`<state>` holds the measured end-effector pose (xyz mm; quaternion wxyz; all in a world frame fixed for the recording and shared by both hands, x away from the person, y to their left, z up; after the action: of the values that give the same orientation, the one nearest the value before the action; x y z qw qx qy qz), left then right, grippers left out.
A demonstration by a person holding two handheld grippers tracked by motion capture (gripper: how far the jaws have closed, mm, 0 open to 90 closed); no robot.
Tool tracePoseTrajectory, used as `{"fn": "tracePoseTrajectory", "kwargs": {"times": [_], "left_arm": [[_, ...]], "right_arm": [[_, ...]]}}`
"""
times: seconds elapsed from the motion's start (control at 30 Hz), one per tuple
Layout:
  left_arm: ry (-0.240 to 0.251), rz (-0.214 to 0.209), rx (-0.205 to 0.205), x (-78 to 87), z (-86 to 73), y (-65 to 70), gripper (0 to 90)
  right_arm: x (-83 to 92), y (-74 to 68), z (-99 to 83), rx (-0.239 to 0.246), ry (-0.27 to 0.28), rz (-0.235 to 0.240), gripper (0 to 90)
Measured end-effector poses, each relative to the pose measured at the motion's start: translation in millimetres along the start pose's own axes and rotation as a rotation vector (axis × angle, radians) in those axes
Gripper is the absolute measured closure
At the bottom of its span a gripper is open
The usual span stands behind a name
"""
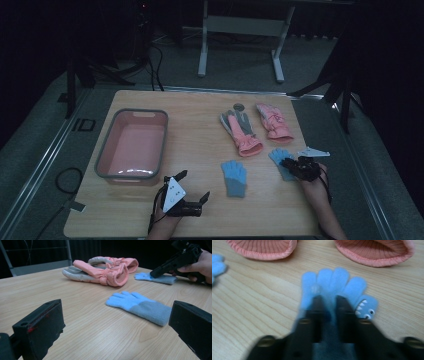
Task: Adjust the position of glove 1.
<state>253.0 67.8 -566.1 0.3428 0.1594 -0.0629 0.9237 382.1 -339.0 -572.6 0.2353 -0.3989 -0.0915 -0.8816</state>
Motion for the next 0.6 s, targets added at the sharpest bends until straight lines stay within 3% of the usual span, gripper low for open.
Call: {"fn": "tracePoseTrajectory", "kwargs": {"times": [0.07,0.17,0.2,0.23,0.27,0.37,0.43,0.53,0.6], "left_arm": [[0.001,0.002,0.000,0.0,0.0,0.2,0.1],[0.002,0.004,-0.001,0.1,0.0,0.3,0.0],[0.003,0.004,-0.001,0.1,-0.1,0.3,0.0],[0.003,0.004,-0.002,0.3,-0.1,0.3,0.0],[0.004,0.005,-0.005,0.6,-0.2,0.5,0.1],[0.004,0.006,-0.008,0.6,-0.2,0.6,0.0],[0.004,0.006,-0.006,0.6,-0.1,0.6,0.1],[0.005,0.005,-0.003,0.6,-0.2,0.4,0.0],[0.007,0.006,0.001,0.6,-0.2,0.2,0.1]], "right_arm": [[4.1,-7.6,2.6,-0.019,0.021,0.003,86.3],[14.9,-19.4,10.4,-0.033,0.049,-0.041,86.6],[31.7,-33.0,20.7,-0.096,0.073,-0.070,86.8],[31.7,-33.0,20.7,-0.096,0.073,-0.070,86.8],[44.0,-43.0,25.3,-0.143,0.080,-0.094,86.8],[47.3,-46.9,25.6,-0.156,0.085,-0.105,86.8],[52.7,-73.2,19.9,-0.180,0.062,-0.171,86.8],[51.8,-79.3,17.3,-0.184,0.052,-0.178,86.8],[48.9,-93.8,9.0,-0.224,0.043,-0.189,86.9]]}}
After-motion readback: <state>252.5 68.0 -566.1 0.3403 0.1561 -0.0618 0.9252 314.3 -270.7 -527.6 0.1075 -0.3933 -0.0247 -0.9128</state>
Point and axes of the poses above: each handheld gripper's, and its own axes: x roughly backward along the jaws, z roughly out of its top, y roughly to its right, the point moved 3 cm from there along -x, roughly forward along the jaws, and after that the axes turned 7 degrees about -y, right-handed, at the moved point
